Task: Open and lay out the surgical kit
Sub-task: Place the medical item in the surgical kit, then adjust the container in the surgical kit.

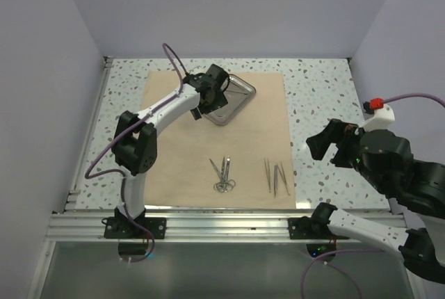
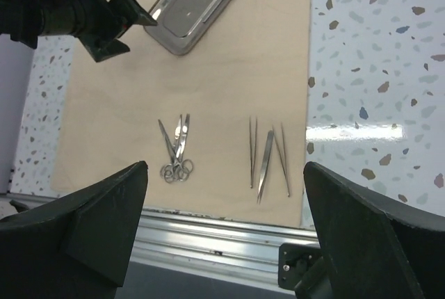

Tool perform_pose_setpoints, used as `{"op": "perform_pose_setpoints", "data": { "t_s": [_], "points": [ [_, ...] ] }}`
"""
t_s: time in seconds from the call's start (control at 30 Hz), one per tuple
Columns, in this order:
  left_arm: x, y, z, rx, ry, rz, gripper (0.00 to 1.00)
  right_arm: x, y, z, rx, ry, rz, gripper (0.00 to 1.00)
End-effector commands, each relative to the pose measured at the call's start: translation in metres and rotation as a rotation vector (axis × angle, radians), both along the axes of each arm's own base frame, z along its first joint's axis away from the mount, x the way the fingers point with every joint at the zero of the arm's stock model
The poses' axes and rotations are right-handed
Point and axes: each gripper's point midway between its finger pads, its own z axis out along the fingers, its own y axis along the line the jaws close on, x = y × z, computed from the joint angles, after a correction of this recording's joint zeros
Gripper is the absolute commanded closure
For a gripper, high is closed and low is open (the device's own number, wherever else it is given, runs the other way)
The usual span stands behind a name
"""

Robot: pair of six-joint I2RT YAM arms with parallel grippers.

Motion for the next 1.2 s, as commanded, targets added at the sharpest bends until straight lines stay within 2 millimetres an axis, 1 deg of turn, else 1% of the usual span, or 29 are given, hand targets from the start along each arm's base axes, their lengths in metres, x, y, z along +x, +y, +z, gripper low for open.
{"op": "perform_pose_setpoints", "data": {
  "t_s": [0.0, 0.03, 0.1, 0.13, 0.2, 0.23, 0.4, 0.5, 0.53, 0.57, 0.6, 0.63, 0.7, 0.73, 0.77, 0.8, 0.87, 0.9, 0.93, 0.97, 1.0, 1.07, 1.13, 1.17],
  "points": [
    [0.028, 0.013, -0.022, 0.099, 0.024, -0.073, 0.15, 0.020, 0.006, -0.001, -0.032, 0.000, -0.080, 0.02],
    [0.040, 0.020, -0.030, 0.108, 0.041, -0.056, 0.15, 0.021, 0.006, 0.000, -0.033, -0.002, -0.087, 0.02],
    [0.049, 0.023, -0.037, 0.105, 0.055, -0.062, 0.15, 0.026, 0.009, -0.001, -0.050, 0.002, -0.100, 0.02],
    [0.057, 0.026, -0.044, 0.096, 0.054, -0.053, 0.16, 0.028, 0.010, 0.000, -0.052, 0.002, -0.102, 0.02],
    [0.064, 0.027, -0.049, 0.081, 0.050, -0.057, 0.16, 0.030, 0.012, 0.000, -0.058, 0.006, -0.106, 0.01],
    [0.067, 0.027, -0.055, 0.078, 0.050, -0.055, 0.16, 0.032, 0.015, -0.002, -0.066, 0.014, -0.104, 0.02],
    [0.073, 0.031, -0.073, 0.068, 0.073, -0.047, 0.21, 0.031, 0.016, -0.003, -0.081, 0.031, -0.104, 0.02],
    [0.070, 0.032, -0.081, 0.061, 0.077, -0.049, 0.28, 0.029, 0.011, -0.004, -0.088, 0.034, -0.110, 0.02],
    [0.069, 0.032, -0.082, 0.060, 0.078, -0.050, 0.34, 0.028, 0.009, -0.004, -0.090, 0.035, -0.115, 0.02],
    [0.066, 0.032, -0.086, 0.059, 0.086, -0.055, 0.37, 0.027, 0.008, -0.005, -0.090, 0.036, -0.116, 0.02],
    [0.068, 0.031, -0.086, 0.055, 0.076, -0.063, 0.41, 0.026, 0.007, -0.005, -0.088, 0.034, -0.116, 0.02],
    [0.067, 0.031, -0.088, 0.055, 0.078, -0.072, 0.48, 0.026, 0.006, -0.005, -0.088, 0.032, -0.116, 0.01],
    [0.065, 0.032, -0.094, 0.071, 0.091, -0.099, 0.54, 0.026, 0.006, -0.004, -0.092, 0.031, -0.114, 0.02],
    [0.065, 0.032, -0.097, 0.077, 0.092, -0.109, 0.61, 0.026, 0.006, -0.004, -0.092, 0.030, -0.112, 0.01],
    [0.065, 0.033, -0.099, 0.084, 0.092, -0.117, 0.65, 0.026, 0.006, -0.003, -0.101, 0.027, -0.106, 0.02],
    [0.065, 0.035, -0.102, 0.092, 0.092, -0.140, 0.73, 0.027, 0.007, -0.003, -0.105, 0.025, -0.104, 0.02],
    [0.064, 0.037, -0.106, 0.097, 0.099, -0.160, 0.79, 0.028, 0.007, 0.000, -0.116, 0.017, -0.097, 0.02],
    [0.063, 0.040, -0.110, 0.107, 0.102, -0.183, 0.92, 0.030, 0.008, 0.000, -0.121, 0.014, -0.096, 0.02],
    [0.062, 0.042, -0.111, 0.111, 0.106, -0.196, 0.94, 0.030, 0.008, 0.001, -0.126, 0.011, -0.094, 0.02],
    [0.063, 0.045, -0.112, 0.116, 0.106, -0.207, 0.99, 0.031, 0.008, 0.002, -0.134, 0.004, -0.089, 0.02],
    [0.063, 0.051, -0.114, 0.129, 0.112, -0.236, 1.00, 0.033, 0.010, 0.004, -0.132, -0.003, -0.086, 0.02],
    [0.063, 0.053, -0.116, 0.124, 0.123, -0.290, 1.00, 0.035, 0.012, 0.004, -0.149, -0.010, -0.075, 0.02],
    [0.065, 0.063, -0.117, 0.150, 0.130, -0.347, 1.00, 0.040, 0.017, 0.005, -0.153, -0.021, -0.066, 0.02],
    [0.066, 0.068, -0.117, 0.162, 0.133, -0.359, 1.00, 0.042, 0.020, 0.002, -0.174, -0.022, -0.053, 0.02]
  ]
}}
